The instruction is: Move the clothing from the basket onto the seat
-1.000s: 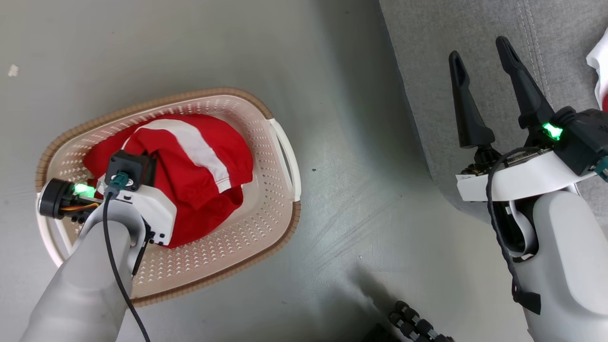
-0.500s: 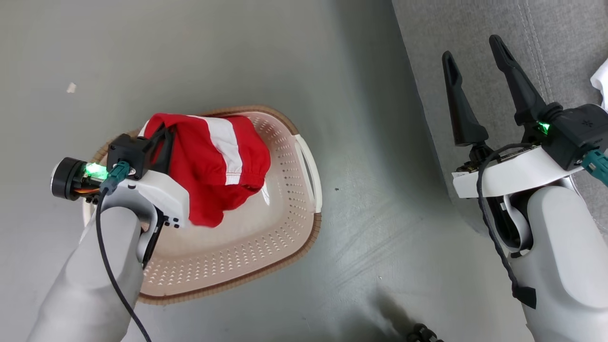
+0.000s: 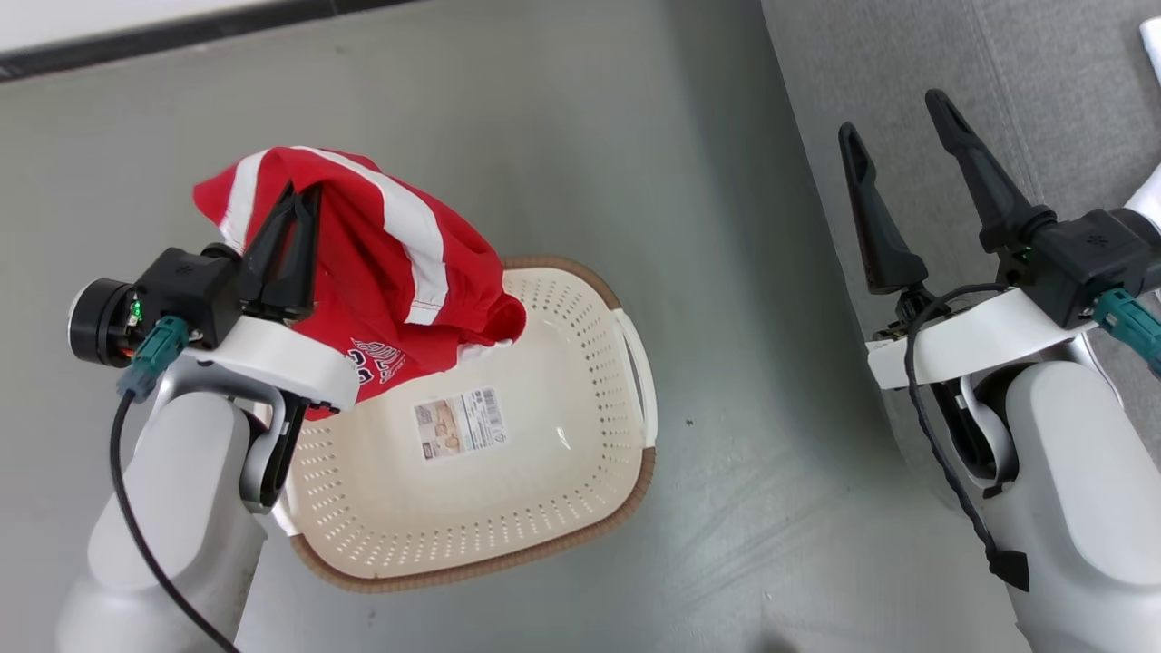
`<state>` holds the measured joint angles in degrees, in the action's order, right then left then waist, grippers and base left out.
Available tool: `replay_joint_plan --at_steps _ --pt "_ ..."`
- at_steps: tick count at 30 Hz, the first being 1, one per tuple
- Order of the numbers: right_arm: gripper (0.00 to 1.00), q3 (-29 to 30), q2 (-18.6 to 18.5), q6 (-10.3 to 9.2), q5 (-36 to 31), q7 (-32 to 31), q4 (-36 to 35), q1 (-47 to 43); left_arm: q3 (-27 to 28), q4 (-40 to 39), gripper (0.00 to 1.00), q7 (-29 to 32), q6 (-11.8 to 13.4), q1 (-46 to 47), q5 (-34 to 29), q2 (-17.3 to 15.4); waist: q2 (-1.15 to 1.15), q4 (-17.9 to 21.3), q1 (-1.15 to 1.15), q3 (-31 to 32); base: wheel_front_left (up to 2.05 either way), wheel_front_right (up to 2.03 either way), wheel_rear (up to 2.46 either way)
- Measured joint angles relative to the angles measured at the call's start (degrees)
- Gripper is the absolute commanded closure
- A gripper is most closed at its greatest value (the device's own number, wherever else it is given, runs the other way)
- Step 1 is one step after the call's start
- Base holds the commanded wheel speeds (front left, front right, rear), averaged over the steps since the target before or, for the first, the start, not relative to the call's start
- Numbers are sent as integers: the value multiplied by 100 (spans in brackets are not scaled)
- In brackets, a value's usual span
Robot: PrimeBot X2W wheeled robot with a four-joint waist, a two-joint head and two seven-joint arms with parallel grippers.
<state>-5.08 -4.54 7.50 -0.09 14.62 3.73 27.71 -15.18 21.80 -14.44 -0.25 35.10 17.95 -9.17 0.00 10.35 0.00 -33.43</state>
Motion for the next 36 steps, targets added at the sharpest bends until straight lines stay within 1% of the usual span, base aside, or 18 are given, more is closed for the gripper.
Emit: replay_joint_plan --at_steps 9,15,22,32,35,36 --pt "0 -103 -143 0 -14 0 220 -54 248 -751 100 -1 -93 -400 38 -88 0 -264 0 626 0 0 0" --pt "0 -148 -270 0 -55 0 356 -279 388 -1022 100 -1 -100 -734 90 -214 0 -422 0 1073 0 0 0" --pt "0 -388 -472 0 -108 0 523 -513 414 -1313 100 -1 -204 -956 122 -324 0 -593 0 1601 0 0 0" --pt "0 -876 -712 0 -103 0 724 -642 328 -1546 100 27 -301 -975 174 -364 0 -797 0 2222 0 0 0" --pt "0 -1168 -736 0 -85 0 794 -694 231 -1603 100 88 -350 -973 174 -359 0 -861 0 2406 0 0 0" --pt "0 -1396 -775 0 -41 -1 834 -765 141 -1658 100 165 -354 -971 175 -344 0 -902 0 2522 0 0 0"
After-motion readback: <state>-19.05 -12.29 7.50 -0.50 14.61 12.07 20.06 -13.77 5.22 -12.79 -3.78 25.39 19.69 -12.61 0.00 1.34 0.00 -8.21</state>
